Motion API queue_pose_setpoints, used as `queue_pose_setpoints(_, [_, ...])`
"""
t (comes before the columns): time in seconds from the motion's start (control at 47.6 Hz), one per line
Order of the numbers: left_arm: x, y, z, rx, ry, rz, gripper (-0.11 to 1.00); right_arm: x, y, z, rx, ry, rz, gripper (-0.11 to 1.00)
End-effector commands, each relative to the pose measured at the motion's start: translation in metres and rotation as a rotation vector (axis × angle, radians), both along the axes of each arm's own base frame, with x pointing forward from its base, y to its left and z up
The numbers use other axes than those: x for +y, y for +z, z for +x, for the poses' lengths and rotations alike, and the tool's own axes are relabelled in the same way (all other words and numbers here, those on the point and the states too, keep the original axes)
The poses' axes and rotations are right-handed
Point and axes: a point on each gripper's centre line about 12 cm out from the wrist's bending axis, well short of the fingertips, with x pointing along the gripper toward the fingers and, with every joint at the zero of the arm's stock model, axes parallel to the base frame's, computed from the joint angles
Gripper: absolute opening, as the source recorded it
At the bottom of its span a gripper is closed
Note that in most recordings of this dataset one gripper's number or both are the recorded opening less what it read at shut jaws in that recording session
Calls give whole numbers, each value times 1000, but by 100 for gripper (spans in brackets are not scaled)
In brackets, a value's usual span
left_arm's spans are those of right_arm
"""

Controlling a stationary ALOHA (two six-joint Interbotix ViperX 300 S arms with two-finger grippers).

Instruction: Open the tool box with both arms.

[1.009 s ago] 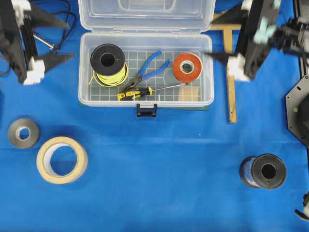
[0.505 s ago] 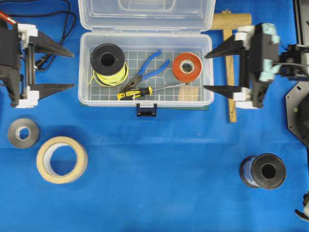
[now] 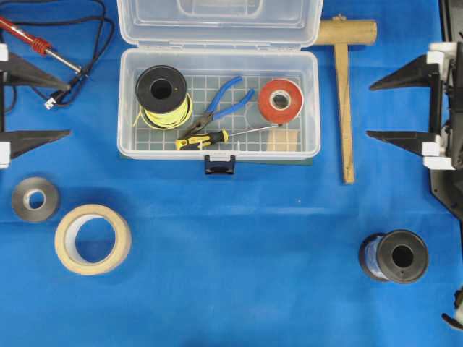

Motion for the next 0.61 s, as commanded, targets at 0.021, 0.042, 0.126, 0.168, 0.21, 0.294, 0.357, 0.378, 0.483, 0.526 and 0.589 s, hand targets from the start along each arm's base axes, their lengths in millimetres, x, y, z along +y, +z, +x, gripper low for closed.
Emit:
queue_pose_setpoints(0.021, [-2,0,-5,-7,-1,-14,90,1,-6,-4,4,-9,24,83])
queue_pose_setpoints(0.042, [-2,-3,-7,2,1,-17,90,1,-10,-5,11,-12,29,83])
queue_pose_setpoints(0.126, [-2,-10,-11,13,2,-20,90,1,-15,-5,13,-17,39,83])
queue_pose_setpoints(0.168, [-3,-13,-12,16,2,-20,90,1,-16,-5,9,-17,40,83])
queue_pose_setpoints(0.21, [-3,-15,-13,19,2,-21,90,1,-17,-4,10,-17,38,83])
queue_pose_setpoints(0.294, [-3,-19,-14,31,2,-22,90,1,-20,-3,19,-16,38,83])
queue_pose_setpoints(0.357, [-3,-19,-14,32,2,-24,90,1,-25,-3,34,-17,41,83])
queue_pose_setpoints(0.378, [-3,-19,-14,32,2,-24,90,1,-25,-3,34,-16,40,83])
queue_pose_setpoints(0.483, [-3,-19,-14,32,2,-23,90,0,-27,-2,46,-18,41,83])
queue_pose_setpoints(0.526, [-3,-19,-14,34,2,-24,90,1,-27,-2,45,-17,41,83])
queue_pose_setpoints(0.589, [-3,-20,-15,35,2,-23,90,1,-27,-2,43,-16,41,83])
